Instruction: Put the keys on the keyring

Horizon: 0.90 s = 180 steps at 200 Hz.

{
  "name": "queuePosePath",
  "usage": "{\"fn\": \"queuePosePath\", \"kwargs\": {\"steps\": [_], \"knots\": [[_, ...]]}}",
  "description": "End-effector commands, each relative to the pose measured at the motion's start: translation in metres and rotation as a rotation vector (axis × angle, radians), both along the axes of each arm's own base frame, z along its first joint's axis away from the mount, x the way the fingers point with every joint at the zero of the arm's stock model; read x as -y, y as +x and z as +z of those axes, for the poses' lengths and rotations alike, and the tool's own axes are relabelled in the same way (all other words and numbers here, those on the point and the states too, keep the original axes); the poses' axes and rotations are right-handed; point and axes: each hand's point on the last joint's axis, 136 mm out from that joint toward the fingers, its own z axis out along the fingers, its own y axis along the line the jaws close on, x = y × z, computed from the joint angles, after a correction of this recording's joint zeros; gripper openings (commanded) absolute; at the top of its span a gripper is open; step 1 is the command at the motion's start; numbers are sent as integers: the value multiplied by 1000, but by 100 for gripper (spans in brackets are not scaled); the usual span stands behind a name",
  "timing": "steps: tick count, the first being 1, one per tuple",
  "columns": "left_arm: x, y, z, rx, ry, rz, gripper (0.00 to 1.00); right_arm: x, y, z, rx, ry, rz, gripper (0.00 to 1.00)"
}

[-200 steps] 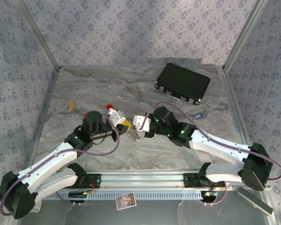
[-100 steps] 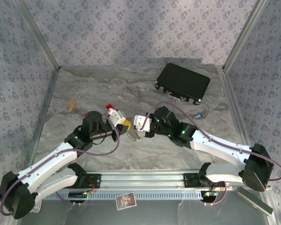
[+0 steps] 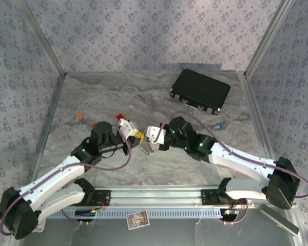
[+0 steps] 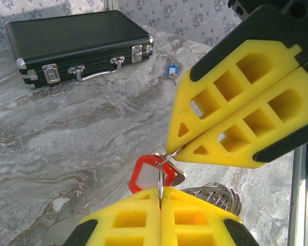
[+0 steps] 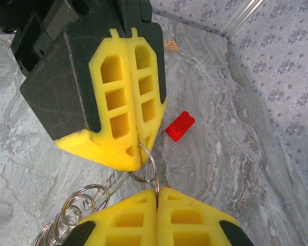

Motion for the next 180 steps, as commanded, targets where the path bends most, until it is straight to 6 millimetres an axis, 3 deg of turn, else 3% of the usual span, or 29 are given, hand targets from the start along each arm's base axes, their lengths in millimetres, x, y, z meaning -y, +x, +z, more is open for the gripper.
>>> {"fn": "queuePosePath", "kwargs": {"steps": [1, 97, 129, 180], "knots": [[7, 3, 28, 60, -59, -12, 0, -6, -4, 2, -4, 17, 26, 0], [5, 4, 26, 63, -49, 0, 0, 9, -2, -3, 6, -32, -20, 0], [6, 4, 26, 63, -52, -3, 0, 5, -11, -3, -23, -16, 19, 0], [6, 5, 26, 61, -52, -1, 0, 0, -9, 0, -15, -2, 24, 0]]}}
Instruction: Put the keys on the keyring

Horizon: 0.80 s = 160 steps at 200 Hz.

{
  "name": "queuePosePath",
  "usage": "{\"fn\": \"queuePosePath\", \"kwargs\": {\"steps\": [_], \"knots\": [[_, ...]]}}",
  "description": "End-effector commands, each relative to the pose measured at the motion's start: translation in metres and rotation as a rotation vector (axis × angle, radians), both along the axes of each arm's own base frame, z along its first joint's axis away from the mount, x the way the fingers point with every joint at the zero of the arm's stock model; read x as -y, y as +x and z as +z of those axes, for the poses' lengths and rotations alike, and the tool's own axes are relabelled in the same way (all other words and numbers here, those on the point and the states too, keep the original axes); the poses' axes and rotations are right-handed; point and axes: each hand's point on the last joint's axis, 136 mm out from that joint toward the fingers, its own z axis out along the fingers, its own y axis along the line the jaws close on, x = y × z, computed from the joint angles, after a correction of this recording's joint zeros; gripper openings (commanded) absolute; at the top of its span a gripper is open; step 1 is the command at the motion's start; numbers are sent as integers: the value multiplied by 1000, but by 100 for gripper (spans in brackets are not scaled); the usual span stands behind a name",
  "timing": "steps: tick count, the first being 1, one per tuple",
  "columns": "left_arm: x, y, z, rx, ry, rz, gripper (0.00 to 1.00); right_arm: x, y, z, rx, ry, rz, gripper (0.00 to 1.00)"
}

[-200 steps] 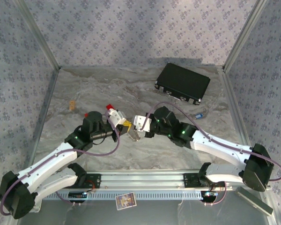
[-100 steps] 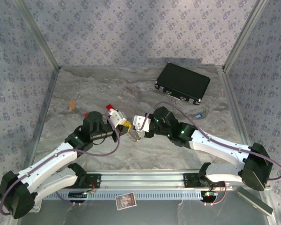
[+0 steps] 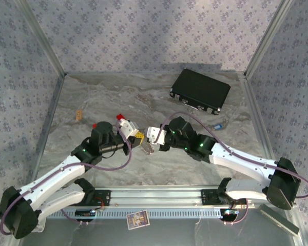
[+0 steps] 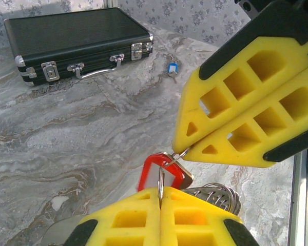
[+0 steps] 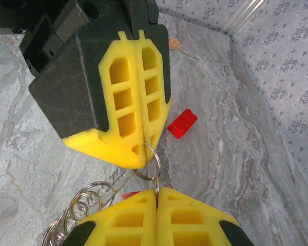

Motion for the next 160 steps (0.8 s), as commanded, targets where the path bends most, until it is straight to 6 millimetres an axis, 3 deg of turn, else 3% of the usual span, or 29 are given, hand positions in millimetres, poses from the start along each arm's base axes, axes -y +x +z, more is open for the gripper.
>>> {"fn": "queuePosePath", "kwargs": {"steps": [1, 77, 160], "knots": [[5, 5, 28, 65, -58, -1, 0, -3, -5, 0, -8, 7, 18, 0], [5, 4, 28, 63, -57, -3, 0, -3, 6, 1, 32, 1, -30, 0], [7, 3, 31, 70, -66, -12, 0, -9, 0, -8, 0, -8, 7, 0]]}}
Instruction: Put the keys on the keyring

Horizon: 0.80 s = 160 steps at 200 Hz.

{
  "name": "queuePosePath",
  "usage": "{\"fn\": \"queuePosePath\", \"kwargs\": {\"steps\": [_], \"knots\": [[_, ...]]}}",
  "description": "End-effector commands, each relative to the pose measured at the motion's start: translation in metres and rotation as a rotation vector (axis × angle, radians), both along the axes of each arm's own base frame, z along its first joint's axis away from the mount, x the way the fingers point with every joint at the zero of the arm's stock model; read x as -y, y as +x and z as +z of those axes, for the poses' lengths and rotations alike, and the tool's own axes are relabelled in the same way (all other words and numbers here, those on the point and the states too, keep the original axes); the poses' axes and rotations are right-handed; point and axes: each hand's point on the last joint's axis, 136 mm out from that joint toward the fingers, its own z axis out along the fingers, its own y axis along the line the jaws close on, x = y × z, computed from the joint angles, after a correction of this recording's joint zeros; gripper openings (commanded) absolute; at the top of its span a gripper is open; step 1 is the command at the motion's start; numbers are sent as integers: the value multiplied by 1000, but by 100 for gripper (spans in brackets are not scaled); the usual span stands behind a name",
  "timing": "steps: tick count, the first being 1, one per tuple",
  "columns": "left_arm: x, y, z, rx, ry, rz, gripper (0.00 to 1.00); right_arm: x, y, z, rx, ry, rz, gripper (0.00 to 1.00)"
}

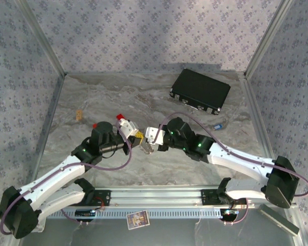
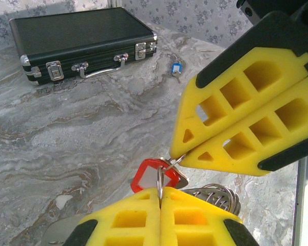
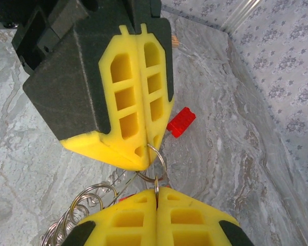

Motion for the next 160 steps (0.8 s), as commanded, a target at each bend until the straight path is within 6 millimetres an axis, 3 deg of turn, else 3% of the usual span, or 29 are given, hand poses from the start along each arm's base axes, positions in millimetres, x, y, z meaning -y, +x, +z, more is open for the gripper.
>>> {"fn": "queuePosePath", "kwargs": {"steps": [1, 116, 139, 160], "knots": [[8, 1, 32, 66, -70, -26, 0, -6, -4, -3, -9, 3, 25, 0], [9, 4, 36, 100, -78, -23, 0, -7, -18, -12, -83, -19, 85, 0], [11, 2, 36, 122, -76, -44, 0, -1, -19, -14, -117, -25, 83, 25], [14, -3, 35, 161, -75, -85, 0, 9, -21, -10, -158, -9, 85, 35]]}}
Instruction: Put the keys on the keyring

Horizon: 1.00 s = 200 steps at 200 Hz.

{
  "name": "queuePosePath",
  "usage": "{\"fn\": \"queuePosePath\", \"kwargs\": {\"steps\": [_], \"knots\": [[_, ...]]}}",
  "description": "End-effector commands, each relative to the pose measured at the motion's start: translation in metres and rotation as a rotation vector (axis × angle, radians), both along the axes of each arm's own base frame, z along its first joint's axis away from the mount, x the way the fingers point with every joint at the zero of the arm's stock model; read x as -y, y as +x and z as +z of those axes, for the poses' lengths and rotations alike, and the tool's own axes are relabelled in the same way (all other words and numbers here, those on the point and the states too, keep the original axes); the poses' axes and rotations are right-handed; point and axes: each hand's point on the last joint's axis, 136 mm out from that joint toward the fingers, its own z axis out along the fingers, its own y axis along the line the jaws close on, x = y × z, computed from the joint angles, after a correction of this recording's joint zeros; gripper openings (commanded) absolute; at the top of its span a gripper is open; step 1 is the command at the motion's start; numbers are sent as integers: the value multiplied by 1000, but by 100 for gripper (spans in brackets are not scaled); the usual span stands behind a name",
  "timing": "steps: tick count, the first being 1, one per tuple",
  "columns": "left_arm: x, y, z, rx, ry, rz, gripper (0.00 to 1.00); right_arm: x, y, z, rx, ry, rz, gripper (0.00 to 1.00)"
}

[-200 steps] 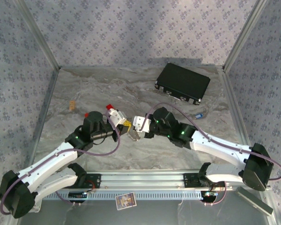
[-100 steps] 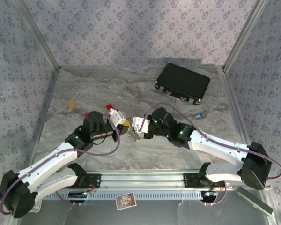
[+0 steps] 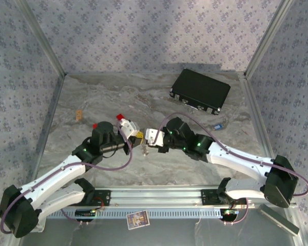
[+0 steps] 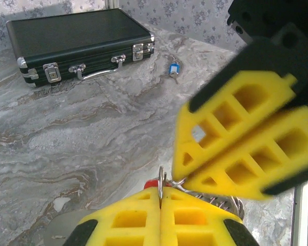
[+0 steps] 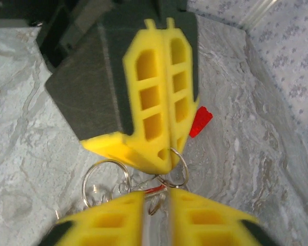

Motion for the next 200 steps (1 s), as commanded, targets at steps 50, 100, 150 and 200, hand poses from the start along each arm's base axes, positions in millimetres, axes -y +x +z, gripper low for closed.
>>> {"fn": "queuePosePath", "kwargs": {"steps": [50, 100, 150, 200], "knots": [[13, -8, 37, 266, -93, -125, 0, 43, -3, 18, -206, 107, -15, 36], [14, -4, 39, 326, -84, -118, 0, 48, 10, 42, -196, 256, -49, 31], [16, -8, 34, 328, -75, -145, 0, 34, 9, 45, -173, 259, -21, 28], [13, -14, 30, 333, -82, -158, 0, 25, 11, 45, -171, 255, 19, 23]]}}
